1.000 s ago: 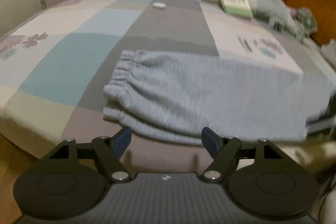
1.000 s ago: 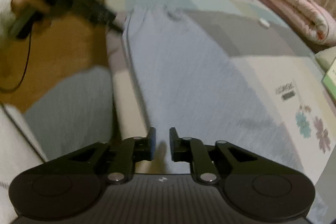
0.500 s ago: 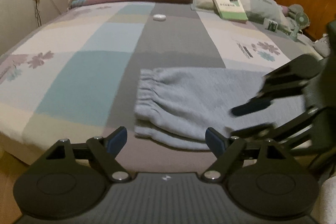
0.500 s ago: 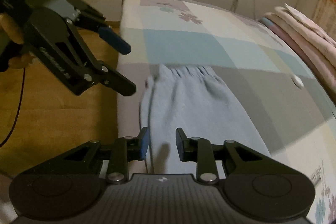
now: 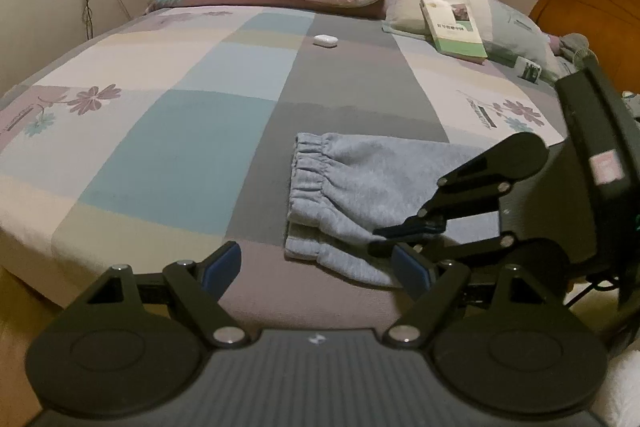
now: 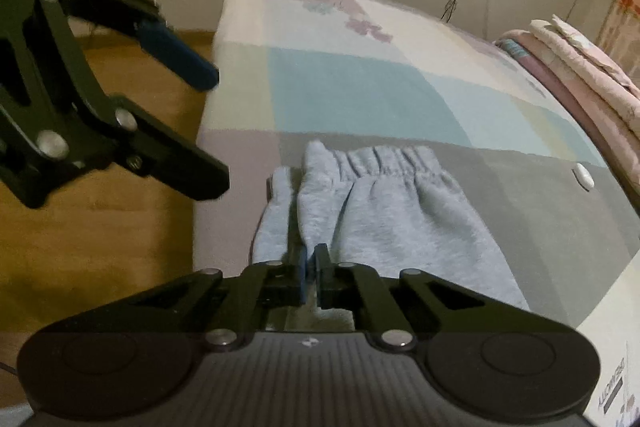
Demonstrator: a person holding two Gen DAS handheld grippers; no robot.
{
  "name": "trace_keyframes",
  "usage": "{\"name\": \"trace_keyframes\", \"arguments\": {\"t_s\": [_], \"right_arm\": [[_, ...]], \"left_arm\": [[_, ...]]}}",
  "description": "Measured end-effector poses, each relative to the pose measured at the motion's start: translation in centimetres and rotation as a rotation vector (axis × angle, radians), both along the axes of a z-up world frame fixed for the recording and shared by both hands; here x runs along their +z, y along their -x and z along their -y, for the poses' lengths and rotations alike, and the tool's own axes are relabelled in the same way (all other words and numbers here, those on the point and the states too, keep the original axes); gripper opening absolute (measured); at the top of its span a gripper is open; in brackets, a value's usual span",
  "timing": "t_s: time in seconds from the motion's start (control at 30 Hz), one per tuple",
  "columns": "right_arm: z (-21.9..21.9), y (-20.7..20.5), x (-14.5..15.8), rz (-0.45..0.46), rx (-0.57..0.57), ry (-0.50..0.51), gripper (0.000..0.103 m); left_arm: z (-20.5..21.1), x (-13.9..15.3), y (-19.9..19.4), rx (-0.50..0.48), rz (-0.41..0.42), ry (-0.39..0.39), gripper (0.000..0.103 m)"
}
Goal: Fold clothes
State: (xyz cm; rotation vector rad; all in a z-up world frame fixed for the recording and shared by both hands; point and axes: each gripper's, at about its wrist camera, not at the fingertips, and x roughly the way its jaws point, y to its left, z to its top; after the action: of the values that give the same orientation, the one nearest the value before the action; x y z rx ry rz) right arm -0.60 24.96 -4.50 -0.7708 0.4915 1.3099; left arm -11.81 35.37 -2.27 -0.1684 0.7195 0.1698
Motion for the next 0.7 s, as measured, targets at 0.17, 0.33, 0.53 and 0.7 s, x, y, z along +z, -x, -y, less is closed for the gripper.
{"name": "trace_keyframes", "arguments": {"t_s": [0.17,0.33,0.53,0.7], "right_arm": [[0.6,0.6,1.5,-0.003,0.029,-0.032,0.005],[1.0,0.8,1.4,-0.030,0.039,-0.017,0.005],[1.0,1.6,0.8,-0.046,0.063,0.008,0.005],[1.1,1.4,0.3,-0.099,0.068,0.043,0.012]], "left_arm": [[0.0,0.3,0.2,0.002,0.020,-0.003,0.083],[-0.2,0.2,0.2,0.003,0.019,0.001,0.083],[-0.5,-0.1,0.3,0.015,0.010,0.002,0.083],[-0.8,-0.2,-0.2,0.019,0.003,0.006,0.083]]}}
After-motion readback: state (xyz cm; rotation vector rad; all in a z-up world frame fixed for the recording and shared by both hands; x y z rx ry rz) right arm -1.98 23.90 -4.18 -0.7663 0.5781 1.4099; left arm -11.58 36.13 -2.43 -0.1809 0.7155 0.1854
